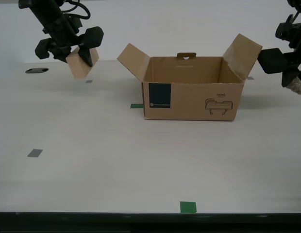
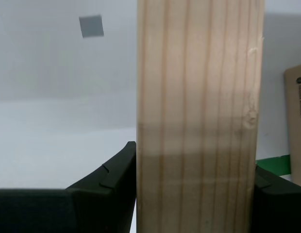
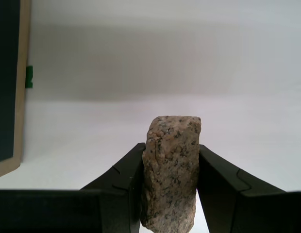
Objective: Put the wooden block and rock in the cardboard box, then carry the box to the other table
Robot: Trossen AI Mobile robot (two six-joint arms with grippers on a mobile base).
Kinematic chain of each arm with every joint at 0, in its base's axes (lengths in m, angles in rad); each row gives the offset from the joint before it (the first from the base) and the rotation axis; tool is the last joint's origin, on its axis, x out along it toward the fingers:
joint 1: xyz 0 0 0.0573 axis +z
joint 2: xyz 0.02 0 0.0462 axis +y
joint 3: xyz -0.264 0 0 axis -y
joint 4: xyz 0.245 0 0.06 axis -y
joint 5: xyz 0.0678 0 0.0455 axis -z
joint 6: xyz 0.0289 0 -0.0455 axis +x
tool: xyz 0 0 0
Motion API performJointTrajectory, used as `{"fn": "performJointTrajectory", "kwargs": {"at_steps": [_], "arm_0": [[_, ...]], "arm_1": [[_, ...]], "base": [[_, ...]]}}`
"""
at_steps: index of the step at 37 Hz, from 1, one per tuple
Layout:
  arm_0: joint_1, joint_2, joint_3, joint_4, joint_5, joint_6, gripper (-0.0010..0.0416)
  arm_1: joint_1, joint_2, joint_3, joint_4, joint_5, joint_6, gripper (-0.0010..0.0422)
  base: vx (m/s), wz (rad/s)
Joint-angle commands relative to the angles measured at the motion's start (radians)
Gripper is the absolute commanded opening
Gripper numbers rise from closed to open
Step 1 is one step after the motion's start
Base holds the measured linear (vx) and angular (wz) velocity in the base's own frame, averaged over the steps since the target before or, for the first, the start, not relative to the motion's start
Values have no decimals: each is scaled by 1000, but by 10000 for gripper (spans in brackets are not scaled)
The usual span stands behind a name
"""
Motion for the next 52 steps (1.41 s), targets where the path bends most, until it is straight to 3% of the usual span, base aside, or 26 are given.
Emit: {"fn": "performJointTrajectory", "kwargs": {"at_steps": [1,21,37,52], "arm_0": [[-4,-37,1,-23,27,0,-1],[-5,-205,1,-92,27,0,-1],[-6,-246,1,-125,27,0,-1],[-6,-303,1,-184,27,0,-1]], "arm_1": [[2,-31,1,-3,2,9,-1],[7,-175,1,-37,3,31,-1],[13,-220,0,-78,3,67,-1],[19,-237,-5,-86,3,68,-1]], "base": [[0,0],[0,0],[0,0],[0,0]]}}
